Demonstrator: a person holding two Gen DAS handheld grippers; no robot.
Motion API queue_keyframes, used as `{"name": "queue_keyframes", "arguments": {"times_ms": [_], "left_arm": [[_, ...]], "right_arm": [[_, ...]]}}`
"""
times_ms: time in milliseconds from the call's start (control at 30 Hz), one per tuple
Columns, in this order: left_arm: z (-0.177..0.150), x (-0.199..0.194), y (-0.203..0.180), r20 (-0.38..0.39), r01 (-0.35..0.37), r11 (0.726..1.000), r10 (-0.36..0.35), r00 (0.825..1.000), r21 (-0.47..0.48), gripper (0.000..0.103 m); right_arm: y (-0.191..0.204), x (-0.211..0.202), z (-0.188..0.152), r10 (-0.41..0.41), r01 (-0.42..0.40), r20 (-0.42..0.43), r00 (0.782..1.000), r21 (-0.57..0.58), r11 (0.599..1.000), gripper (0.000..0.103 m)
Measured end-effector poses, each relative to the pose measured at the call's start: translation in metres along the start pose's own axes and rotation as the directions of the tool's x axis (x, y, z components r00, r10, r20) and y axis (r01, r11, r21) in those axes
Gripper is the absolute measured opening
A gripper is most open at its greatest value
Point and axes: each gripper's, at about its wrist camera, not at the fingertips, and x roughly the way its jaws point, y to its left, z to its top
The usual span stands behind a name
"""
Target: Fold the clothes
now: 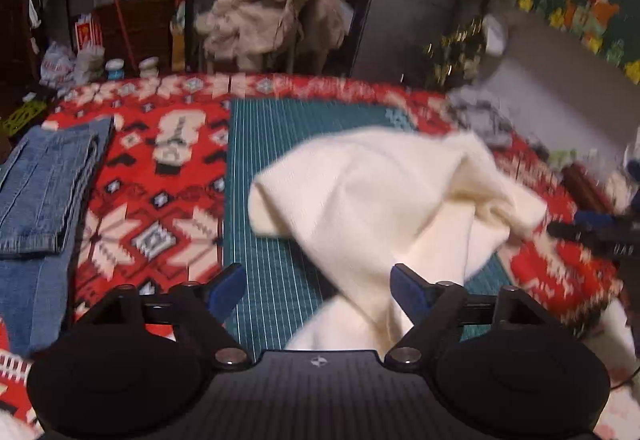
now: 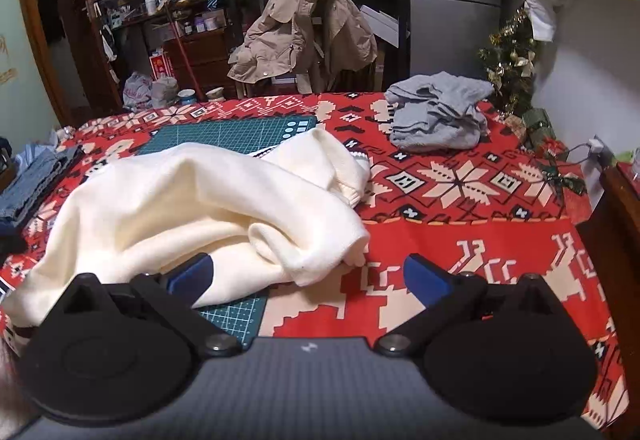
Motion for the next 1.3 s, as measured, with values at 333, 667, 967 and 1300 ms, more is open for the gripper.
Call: {"name": "queue_keyframes", "arguments": {"times_ms": [333, 667, 967, 1300], "left_arm": [[0.018, 0.014, 0.012, 0.066, -0.007, 0.992, -0.002, 0.998, 0.129, 0.088], [0.065, 0.059, 0.024, 0.063, 0.150, 0.978, -0.161, 0.985, 0.144, 0.080], [0.106, 0.135, 0.027, -0.115, 0.275, 0.958, -0.266, 0.957, 0.075, 0.061], [0.106, 0.174, 0.018, -0.305, 0.300, 0.950, -0.261, 0.916, 0.087, 0.055]], "right_arm": [[0.005, 0.007, 0.017, 0.009, -0.009, 0.000, 1.000, -0.090, 0.996, 0.102], [0.005, 0.017, 0.038, 0.009, -0.010, -0.008, 1.000, -0.157, 0.987, 0.102], [-0.021, 0.087, 0.098, 0.029, -0.034, -0.066, 0.997, -0.083, 0.996, 0.100], [-0.018, 0.167, 0.097, 0.067, -0.126, -0.318, 0.946, -0.168, 0.978, 0.064]]}}
